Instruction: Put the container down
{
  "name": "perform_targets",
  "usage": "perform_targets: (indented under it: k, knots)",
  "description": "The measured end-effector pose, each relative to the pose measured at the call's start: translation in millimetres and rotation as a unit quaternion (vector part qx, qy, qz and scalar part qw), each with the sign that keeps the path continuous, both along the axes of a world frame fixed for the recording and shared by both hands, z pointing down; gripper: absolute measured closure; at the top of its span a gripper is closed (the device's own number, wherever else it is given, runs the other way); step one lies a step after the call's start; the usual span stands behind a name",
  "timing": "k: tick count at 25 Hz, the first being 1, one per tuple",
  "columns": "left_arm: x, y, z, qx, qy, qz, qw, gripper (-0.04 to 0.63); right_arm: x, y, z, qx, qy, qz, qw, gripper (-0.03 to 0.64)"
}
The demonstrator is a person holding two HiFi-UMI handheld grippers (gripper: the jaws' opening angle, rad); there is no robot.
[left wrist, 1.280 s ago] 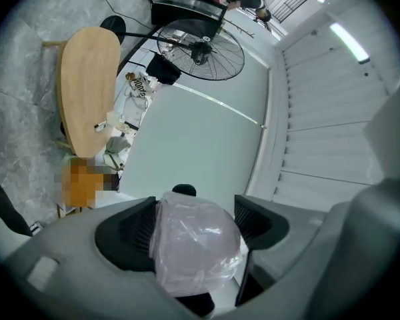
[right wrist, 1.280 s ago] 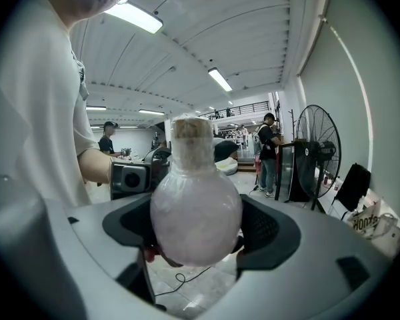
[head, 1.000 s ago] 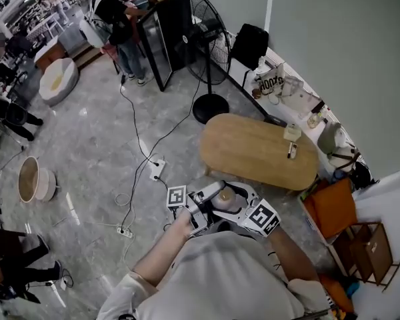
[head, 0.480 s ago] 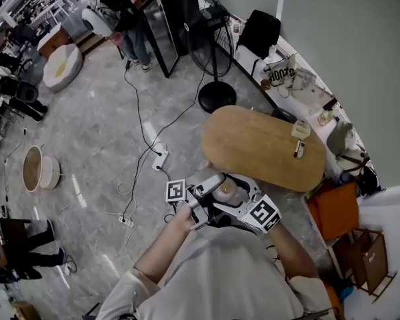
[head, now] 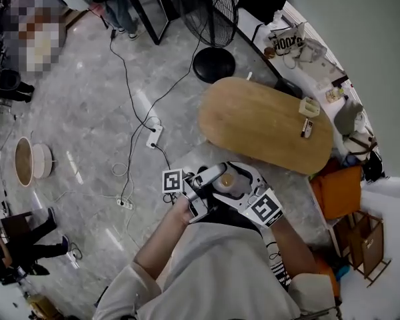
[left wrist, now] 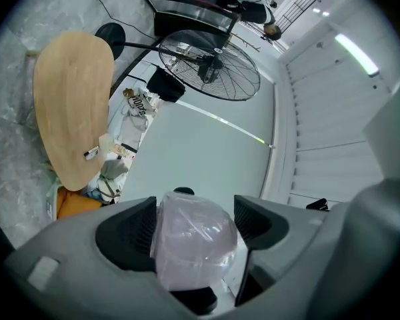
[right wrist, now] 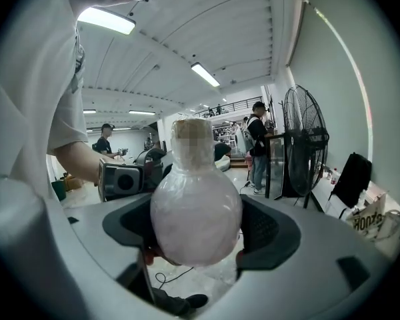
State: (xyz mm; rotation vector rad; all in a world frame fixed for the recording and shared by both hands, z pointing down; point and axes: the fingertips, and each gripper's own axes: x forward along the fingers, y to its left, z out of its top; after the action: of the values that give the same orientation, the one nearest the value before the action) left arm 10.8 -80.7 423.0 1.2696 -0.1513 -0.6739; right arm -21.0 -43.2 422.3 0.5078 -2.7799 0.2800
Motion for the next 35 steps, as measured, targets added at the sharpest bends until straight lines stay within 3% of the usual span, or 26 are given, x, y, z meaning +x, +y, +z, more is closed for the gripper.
perform_targets:
  k: [9,21,27,35]
  knots:
    - [-31.2,-72.1,91.6,-0.041,-0.009,0.043,0.9982,0.224,-27.4,-78.1,88.5,-0.049,-0.005,0.063,0.997,0.232]
    - [-36.3,-122.4,223.8,-0.090,-0.032,0.092,0.9912,0.224,-9.2,-155.4,205.4,-0.087,-0.019,0.160,0.983,0.232]
    - [-48.8,-149.3,298.2,-0.110,-0.061,0.075,0.9892,0.224,8.9,-188.2,283.7,-0.113,-0.020,0.189,0.975,0.232]
    - [-96.0,-188.3,377.6,-0.121,-0.092,0.008,0.9883,0.224,22.4,-228.9,406.8,-0.145,-0.019,0.207,0.967,0.233]
